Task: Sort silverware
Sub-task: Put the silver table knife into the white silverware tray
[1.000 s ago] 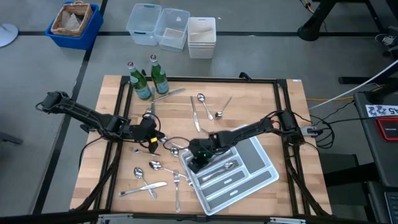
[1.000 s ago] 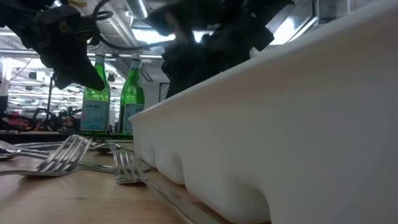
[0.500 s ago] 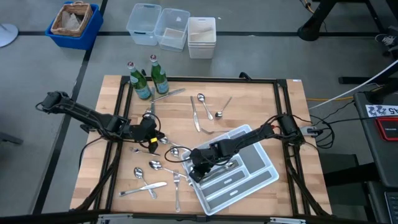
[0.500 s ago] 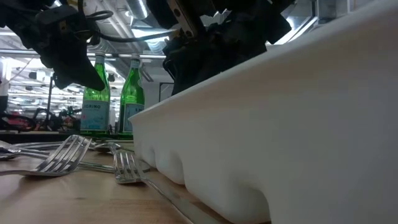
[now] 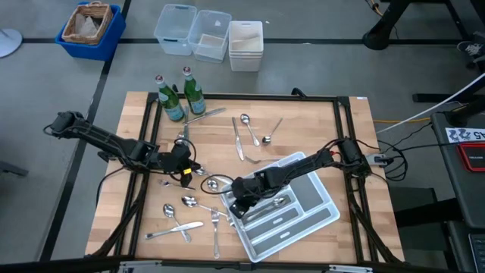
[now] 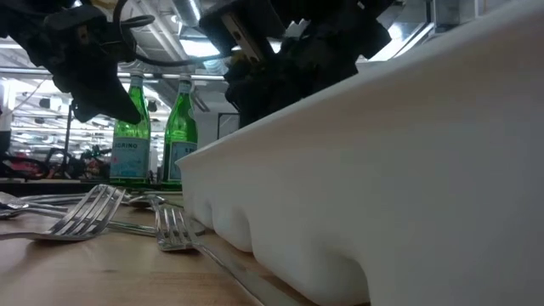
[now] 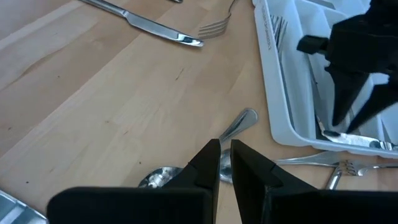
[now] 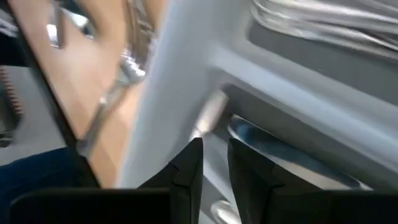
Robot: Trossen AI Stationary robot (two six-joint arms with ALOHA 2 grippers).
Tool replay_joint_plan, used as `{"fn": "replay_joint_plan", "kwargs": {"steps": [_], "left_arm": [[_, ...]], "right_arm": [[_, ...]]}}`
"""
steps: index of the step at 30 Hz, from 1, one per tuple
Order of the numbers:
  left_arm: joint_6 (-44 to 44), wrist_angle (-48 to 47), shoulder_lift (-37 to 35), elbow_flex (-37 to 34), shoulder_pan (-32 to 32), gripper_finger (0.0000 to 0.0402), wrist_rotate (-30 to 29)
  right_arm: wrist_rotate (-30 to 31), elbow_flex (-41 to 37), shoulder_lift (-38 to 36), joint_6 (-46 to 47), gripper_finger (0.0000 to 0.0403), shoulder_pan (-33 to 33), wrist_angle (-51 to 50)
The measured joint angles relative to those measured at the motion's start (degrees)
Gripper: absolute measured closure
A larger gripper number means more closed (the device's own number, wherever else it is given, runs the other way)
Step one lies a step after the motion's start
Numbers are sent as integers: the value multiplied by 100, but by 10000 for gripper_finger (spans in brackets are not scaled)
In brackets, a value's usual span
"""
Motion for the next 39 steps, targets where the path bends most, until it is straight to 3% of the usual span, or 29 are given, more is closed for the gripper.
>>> {"fn": "replay_joint_plan", "kwargs": {"steps": [39], "left_arm": [[64,-7,0,0,-1,373,26]], "right_arm": [[-171,-5,124,299,324,1,665]]}}
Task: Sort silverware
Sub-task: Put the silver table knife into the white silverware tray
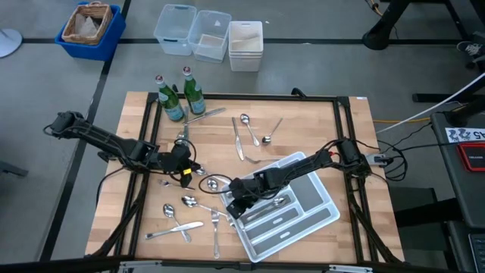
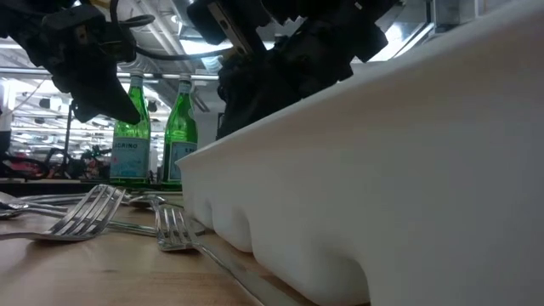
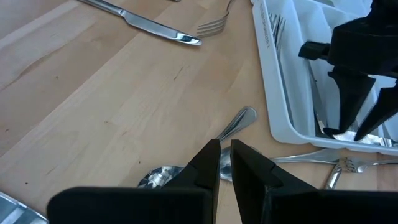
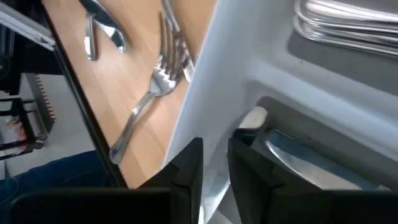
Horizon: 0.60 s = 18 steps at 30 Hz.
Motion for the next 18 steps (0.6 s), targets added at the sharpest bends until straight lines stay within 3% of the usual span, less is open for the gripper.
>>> {"fn": "replay_joint_plan", "kwargs": {"steps": [11,18], "left_arm": [[2,-4,0,0,1,373,1],[2,-8,0,0,-2,373,1]], "right_arm": [[-37,-6,-23,24,324,-39,19],[121,5,-45,31,324,-39,-498]]}}
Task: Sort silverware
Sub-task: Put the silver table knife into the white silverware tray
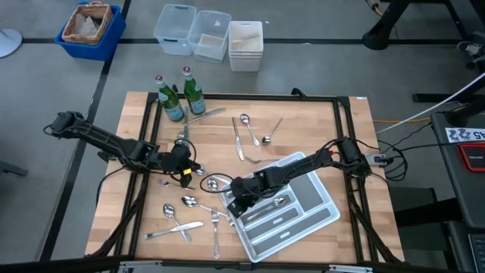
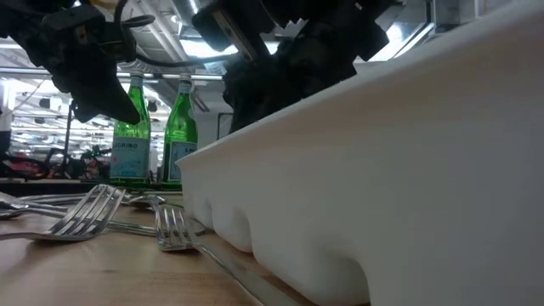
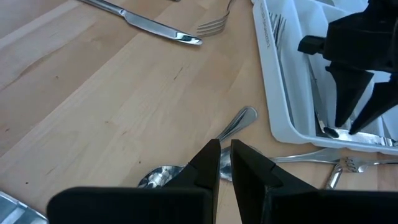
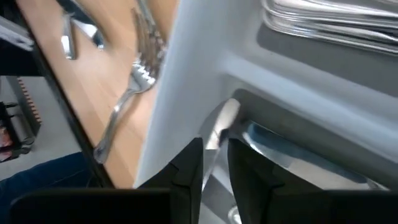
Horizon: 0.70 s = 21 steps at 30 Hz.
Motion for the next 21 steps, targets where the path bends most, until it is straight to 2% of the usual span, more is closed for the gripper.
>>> {"fn": "replay_joint_plan", "kwargs": {"steps": [7,21], "left_arm": [[0,-1,0,0,1,373,0],[133,-5,0,2,0,373,68]], "right_arm": [[251,22,-3,10,324,2,-189],[14,11,25,-40,324,123,215]]}}
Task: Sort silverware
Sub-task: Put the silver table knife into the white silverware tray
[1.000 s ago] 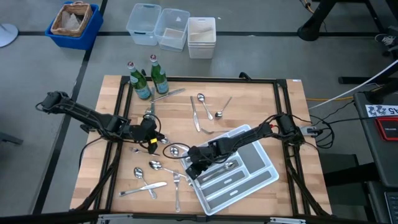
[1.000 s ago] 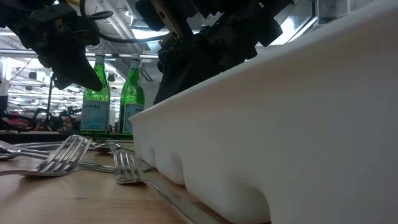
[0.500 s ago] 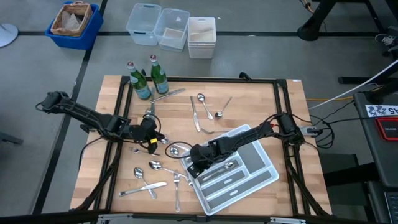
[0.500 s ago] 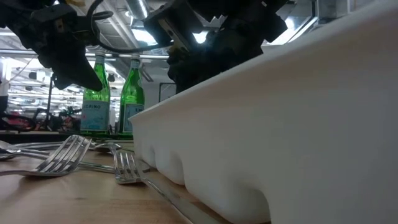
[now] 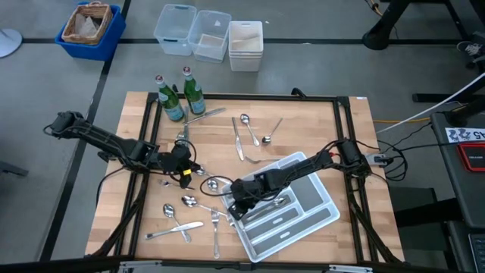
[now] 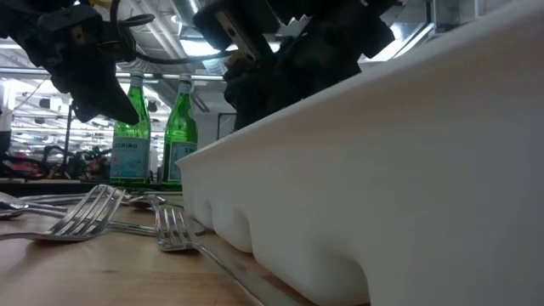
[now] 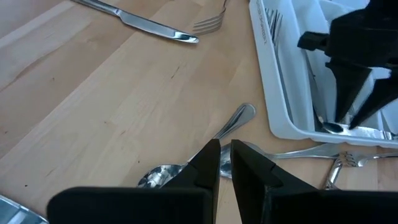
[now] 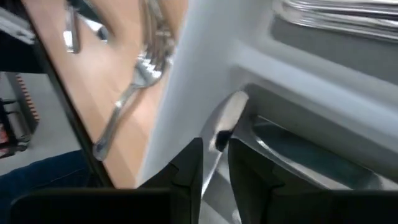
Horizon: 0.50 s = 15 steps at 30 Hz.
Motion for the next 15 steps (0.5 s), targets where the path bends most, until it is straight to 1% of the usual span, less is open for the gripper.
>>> {"fn": "replay_joint_plan", "kwargs": {"steps": [5,15], "left_arm": [[-2,7,0,0,0,373,0],[-4,13,0,0,0,373,0]], "right_arm": [[-53,-10,10,9,324,-5,383],[-120,-7,10,8,324,-3,383]]}}
